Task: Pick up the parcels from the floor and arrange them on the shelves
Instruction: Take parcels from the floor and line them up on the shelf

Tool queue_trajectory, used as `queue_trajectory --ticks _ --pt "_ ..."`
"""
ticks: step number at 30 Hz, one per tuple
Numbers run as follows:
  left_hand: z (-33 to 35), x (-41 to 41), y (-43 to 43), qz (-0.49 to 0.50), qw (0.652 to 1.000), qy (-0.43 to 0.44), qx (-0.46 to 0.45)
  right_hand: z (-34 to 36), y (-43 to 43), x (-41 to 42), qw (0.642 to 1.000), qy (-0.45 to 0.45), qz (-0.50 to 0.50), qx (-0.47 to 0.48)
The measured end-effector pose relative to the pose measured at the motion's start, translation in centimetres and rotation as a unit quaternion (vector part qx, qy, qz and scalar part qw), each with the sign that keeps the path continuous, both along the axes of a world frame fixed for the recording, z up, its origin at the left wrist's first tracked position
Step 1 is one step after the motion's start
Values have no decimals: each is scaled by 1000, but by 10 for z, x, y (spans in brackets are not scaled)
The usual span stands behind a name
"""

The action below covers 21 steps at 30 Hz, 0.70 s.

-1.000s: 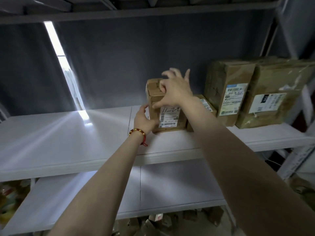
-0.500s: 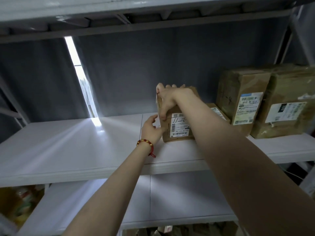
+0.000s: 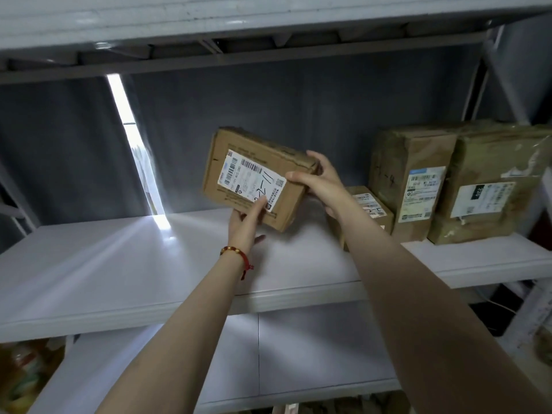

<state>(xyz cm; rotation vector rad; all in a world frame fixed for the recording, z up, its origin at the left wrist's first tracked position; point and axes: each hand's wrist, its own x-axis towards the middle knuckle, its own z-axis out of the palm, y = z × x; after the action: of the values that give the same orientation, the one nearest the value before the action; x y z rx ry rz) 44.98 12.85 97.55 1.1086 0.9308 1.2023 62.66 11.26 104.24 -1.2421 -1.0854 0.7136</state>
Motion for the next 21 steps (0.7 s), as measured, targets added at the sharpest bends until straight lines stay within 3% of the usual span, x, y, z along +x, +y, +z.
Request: queue_trajectory --ticks 3,8,11,16,21 --pt "3 8 1 23 998 -32 43 -22 -4 12 994 -90 -14 -61" --pt "-24 10 14 45 973 174 145 -37 -14 30 955 -257 -50 -139" --pt "-33 24 9 39 960 225 165 -45 -18 30 953 -262 -85 -129" --pt "-44 39 10 40 960 225 164 -59 -21 31 947 -258 -171 -87" --pt "-48 52 10 51 947 262 178 -79 -31 29 917 -255 -307 -14"
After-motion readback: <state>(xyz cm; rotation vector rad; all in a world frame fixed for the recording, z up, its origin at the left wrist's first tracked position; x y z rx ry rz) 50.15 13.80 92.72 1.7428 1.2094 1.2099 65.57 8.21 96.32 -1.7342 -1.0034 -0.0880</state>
